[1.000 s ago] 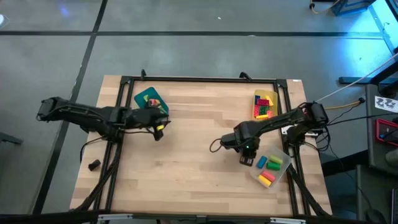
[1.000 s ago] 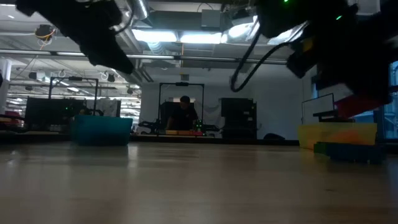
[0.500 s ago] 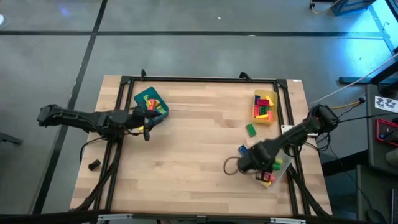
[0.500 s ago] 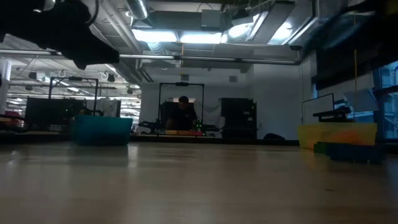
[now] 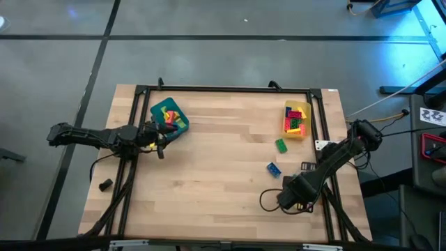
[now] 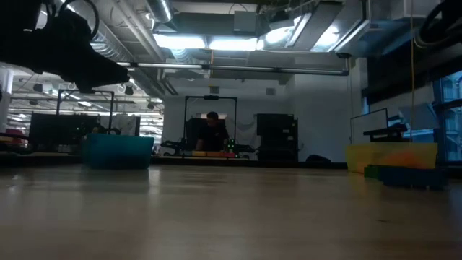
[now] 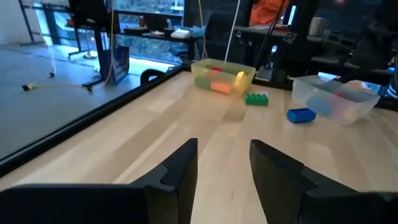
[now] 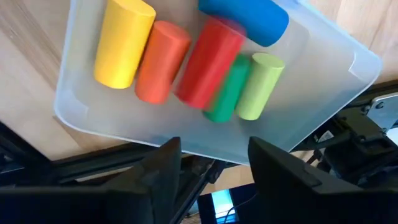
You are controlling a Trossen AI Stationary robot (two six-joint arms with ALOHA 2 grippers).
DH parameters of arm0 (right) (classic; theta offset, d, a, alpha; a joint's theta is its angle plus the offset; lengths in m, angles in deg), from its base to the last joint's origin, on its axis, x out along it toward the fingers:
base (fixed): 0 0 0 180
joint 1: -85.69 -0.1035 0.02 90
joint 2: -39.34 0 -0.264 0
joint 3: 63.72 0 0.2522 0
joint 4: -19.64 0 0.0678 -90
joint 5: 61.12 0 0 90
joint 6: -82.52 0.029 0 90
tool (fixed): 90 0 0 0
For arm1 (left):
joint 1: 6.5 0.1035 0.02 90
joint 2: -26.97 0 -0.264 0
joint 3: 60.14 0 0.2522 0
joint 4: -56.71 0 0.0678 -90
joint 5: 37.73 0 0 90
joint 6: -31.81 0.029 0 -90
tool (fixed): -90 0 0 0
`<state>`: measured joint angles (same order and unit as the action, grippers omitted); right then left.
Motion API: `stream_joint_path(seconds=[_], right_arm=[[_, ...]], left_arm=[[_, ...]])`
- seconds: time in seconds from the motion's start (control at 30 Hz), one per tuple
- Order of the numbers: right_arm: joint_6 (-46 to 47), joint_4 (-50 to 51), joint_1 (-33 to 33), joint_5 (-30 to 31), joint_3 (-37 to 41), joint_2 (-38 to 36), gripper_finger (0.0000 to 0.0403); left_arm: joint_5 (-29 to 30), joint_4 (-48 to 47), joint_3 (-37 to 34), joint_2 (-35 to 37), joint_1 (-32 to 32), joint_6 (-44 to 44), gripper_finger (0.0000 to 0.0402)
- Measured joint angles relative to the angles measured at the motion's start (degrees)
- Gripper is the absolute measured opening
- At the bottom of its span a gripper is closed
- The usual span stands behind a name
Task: Sort blocks by size
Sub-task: Put the red cylindrical block into the transparent bin, then put the green game piece into the yellow bin
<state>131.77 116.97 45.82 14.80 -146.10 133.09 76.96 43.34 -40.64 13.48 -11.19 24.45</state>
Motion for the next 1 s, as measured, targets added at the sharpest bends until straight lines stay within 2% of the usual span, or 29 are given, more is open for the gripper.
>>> stream_joint_path(seconds=[0.27, 0.37, 0.47, 0.57, 0.8, 1.0], right_arm=[[-1.99, 3.68, 1.8, -1.72, -0.35, -0.18, 0.0199], [-3.6, 6.6, 3.8, 3.54, -1.71, -1.68, 0.0197], [-4.99, 4.49, 6.74, 10.5, -1.92, -4.51, 0.0198], [-7.11, 1.79, 10.76, 13.66, -1.95, -7.44, 0.0197], [-15.12, -7.82, 22.45, 16.31, -1.64, -13.4, 0.0197], [-12.31, -16.25, 33.37, 17.47, 3.11, -15.42, 0.0198]], left_arm=[[-0.06, 0.25, -1.64, 0.8, 0.0, 1.83, 0.0131], [-0.07, 0.59, -2.3, 0.86, 0.0, 2.0, 0.013], [-0.39, 0.59, -3.25, 1.15, 0.02, 3.41, 0.0131], [-1.76, 3.15, -4.51, 1.15, 0.0, 5.09, 0.0131], [-4.59, 5.05, -5.16, 1.81, -0.09, 8.42, 0.0131], [-4.59, 4.08, -5.16, 3.03, -0.07, 8.95, 0.0131]])
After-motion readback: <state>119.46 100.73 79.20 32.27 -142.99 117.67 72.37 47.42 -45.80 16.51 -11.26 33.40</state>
